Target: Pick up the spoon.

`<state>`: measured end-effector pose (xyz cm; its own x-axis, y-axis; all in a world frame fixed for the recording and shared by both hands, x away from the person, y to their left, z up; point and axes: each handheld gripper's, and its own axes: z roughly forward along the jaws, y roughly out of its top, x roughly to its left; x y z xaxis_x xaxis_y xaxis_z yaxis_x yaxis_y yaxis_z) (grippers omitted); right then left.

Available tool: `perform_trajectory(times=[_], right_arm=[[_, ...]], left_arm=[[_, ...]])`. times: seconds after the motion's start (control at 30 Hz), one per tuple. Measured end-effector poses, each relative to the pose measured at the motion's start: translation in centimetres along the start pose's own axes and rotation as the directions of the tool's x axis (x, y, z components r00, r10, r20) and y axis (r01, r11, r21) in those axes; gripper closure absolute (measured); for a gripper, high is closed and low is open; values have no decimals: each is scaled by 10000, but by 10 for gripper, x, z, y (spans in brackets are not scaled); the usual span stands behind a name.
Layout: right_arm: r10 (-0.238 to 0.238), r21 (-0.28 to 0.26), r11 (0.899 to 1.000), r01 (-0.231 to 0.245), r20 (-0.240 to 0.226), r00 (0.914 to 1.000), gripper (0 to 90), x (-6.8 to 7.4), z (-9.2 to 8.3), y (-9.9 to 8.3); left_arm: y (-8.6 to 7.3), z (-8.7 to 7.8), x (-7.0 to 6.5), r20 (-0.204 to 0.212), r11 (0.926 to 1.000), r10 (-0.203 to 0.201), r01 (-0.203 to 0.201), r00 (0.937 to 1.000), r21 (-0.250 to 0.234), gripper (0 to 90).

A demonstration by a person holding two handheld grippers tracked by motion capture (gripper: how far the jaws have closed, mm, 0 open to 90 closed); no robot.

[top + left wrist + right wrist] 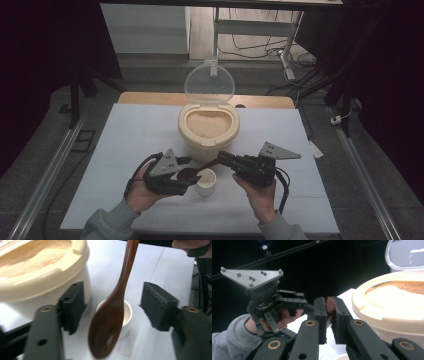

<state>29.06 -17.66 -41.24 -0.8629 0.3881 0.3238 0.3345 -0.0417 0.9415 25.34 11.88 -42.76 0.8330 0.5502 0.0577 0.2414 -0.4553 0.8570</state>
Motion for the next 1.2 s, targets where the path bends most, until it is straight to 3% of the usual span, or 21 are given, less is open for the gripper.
perform_trajectory(times=[0.13, 0.23, 0.43, 0.67, 0.97, 1.2], right_arm=[[17, -132, 9999, -16, 76, 10000, 832, -5, -6, 2], [10, -229, 9997, -7, 140, 9999, 833, -8, -10, 4], [-99, -431, 9990, 110, 276, 9996, 832, -12, -20, 8], [-195, -628, 9978, 221, 421, 9989, 832, -15, -28, 14], [-331, -955, 9946, 395, 685, 9971, 832, -18, -40, 22], [-472, -1270, 9902, 586, 911, 9947, 832, -19, -50, 30]], left_arm=[[-18, -13, 7, -333, 9984, -552, 556, 9979, 94, 286], [-36, -21, 15, -631, 9945, -1011, 1027, 9929, 222, 272], [-76, -32, 28, -1088, 9779, -1981, 2040, 9741, 458, 255], [-108, -41, 36, -1471, 9614, -2562, 2676, 9554, 635, 251], [-126, -51, 44, -1753, 9482, -2936, 3095, 9397, 711, 242], [-126, -51, 46, -1810, 9465, -2979, 3147, 9373, 719, 221]])
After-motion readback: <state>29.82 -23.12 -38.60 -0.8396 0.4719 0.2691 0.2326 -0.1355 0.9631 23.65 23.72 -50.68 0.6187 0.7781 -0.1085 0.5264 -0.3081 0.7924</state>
